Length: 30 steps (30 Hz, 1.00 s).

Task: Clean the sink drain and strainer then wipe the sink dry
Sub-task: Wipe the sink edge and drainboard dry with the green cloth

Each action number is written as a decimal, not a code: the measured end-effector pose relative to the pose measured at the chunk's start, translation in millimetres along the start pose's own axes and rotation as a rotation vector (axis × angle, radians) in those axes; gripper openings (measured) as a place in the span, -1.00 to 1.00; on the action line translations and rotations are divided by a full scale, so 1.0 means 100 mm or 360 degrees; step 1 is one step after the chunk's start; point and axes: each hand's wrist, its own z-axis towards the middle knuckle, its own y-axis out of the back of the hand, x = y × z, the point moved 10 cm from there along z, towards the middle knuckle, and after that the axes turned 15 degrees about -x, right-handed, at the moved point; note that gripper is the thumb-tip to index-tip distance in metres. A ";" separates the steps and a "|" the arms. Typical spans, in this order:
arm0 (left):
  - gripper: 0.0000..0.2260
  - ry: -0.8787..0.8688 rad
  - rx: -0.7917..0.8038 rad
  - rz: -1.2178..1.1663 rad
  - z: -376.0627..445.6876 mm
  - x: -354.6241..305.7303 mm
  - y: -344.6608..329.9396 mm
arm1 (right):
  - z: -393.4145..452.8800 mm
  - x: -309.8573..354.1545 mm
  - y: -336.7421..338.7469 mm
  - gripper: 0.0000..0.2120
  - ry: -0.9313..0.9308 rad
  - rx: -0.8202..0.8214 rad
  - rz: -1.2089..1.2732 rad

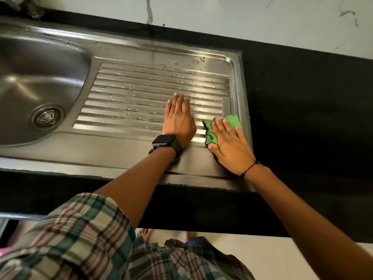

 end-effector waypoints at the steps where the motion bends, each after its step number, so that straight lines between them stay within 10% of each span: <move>1: -0.54 0.0042 -0.0016 -0.0072 0.03 0.01 0.00 | 0.02 0.01 -0.01 -0.41 0.0070 0.0037 -0.0013; 11: -0.60 0.0422 -0.0255 -0.0548 0.10 0.14 0.25 | 0.27 0.31 -0.08 -0.42 0.0621 0.0138 0.0140; 25: -0.72 0.1279 -0.1006 0.0321 -0.44 1.59 1.42 | 1.03 2.46 -0.28 -0.42 0.1268 0.0143 0.0495; 30: -0.69 0.0986 -0.0899 0.0345 -0.33 1.42 1.36 | 0.73 1.84 -0.16 -0.48 0.1355 0.0110 0.0430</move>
